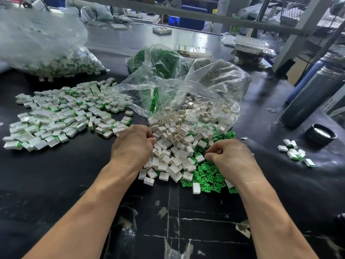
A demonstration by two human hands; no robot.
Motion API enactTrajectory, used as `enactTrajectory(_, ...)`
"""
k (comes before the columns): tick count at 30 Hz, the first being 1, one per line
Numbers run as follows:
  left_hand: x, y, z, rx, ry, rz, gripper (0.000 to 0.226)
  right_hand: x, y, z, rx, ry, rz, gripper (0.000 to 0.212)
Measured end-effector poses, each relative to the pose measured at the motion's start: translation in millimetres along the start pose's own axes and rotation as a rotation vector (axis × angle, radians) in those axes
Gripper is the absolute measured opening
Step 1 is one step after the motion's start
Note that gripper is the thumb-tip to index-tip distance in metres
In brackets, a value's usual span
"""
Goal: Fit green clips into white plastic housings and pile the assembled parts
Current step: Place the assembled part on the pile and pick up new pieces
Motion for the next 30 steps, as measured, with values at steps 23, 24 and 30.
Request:
enactTrajectory(23,-35.3,-7.4,-26.3,0.166,-0.312,-0.895,0.022,30.6,-13.0,-11.1,0.023,0.143,1.205,0.007)
enactTrajectory(24,-36.1,-8.2,-27.1,0.169,-0.321,-0.898,0.021,31.5,-13.3,-12.0,0.049,0.138,1.260,0.005)
enactTrajectory(30,-40.9,-12.9,-30.4,0.177,-0.345,-0.904,0.022,36.4,-19.3,-14.8,0.135,0.108,1.349,0.007)
Point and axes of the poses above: each hand's wrist, its own z-axis towards the middle knuckle, its own y-axis out of the back of the hand, x = y × z, the point moved 3 cm from there along z, towards the middle knuckle, and after that the axes turned 5 degrees about -z, right-handed, at the moved point
